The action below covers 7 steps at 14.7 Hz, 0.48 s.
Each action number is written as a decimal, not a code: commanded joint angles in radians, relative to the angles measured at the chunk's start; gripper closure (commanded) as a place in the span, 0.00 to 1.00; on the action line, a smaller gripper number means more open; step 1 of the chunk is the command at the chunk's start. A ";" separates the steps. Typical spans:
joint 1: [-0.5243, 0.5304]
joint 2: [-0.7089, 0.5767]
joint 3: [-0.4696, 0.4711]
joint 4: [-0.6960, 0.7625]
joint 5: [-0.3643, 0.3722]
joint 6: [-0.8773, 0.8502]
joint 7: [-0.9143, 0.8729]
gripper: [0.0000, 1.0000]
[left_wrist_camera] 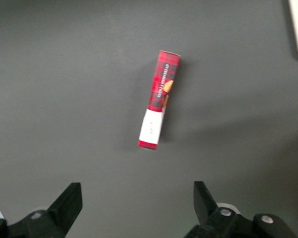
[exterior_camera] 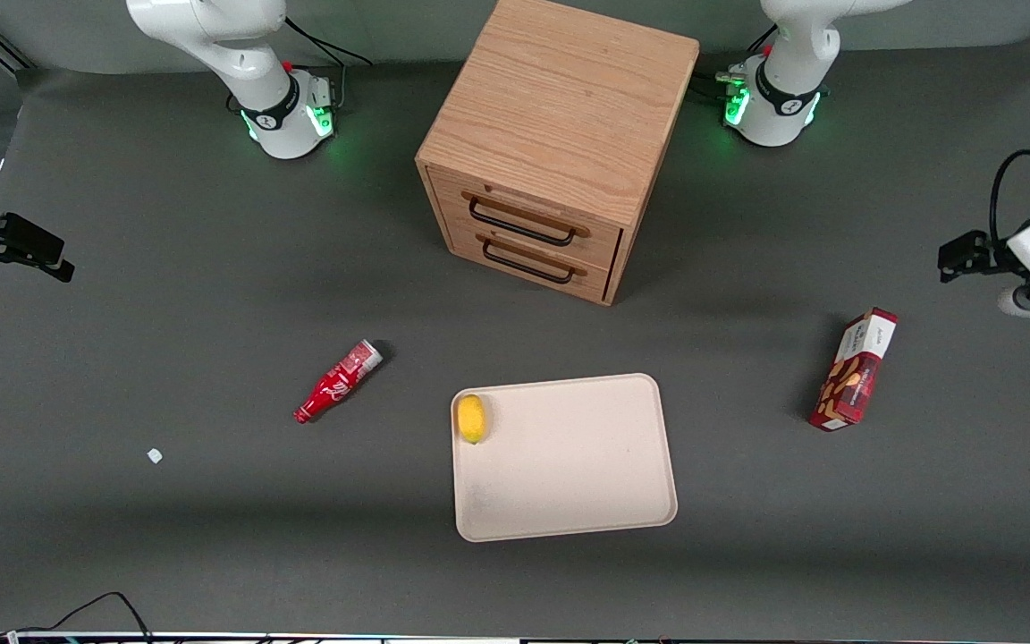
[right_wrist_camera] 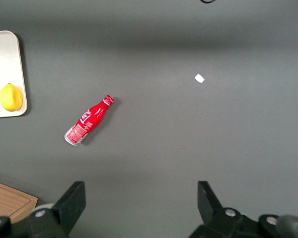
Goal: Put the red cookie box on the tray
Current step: 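Move the left gripper down over the red shortbread box, then close the left gripper on the red shortbread box and lift it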
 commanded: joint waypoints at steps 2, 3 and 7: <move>0.003 0.087 0.018 -0.001 0.015 0.089 0.090 0.00; 0.004 0.112 0.018 -0.003 0.015 0.114 0.092 0.00; 0.012 0.175 0.023 -0.090 0.013 0.282 0.117 0.00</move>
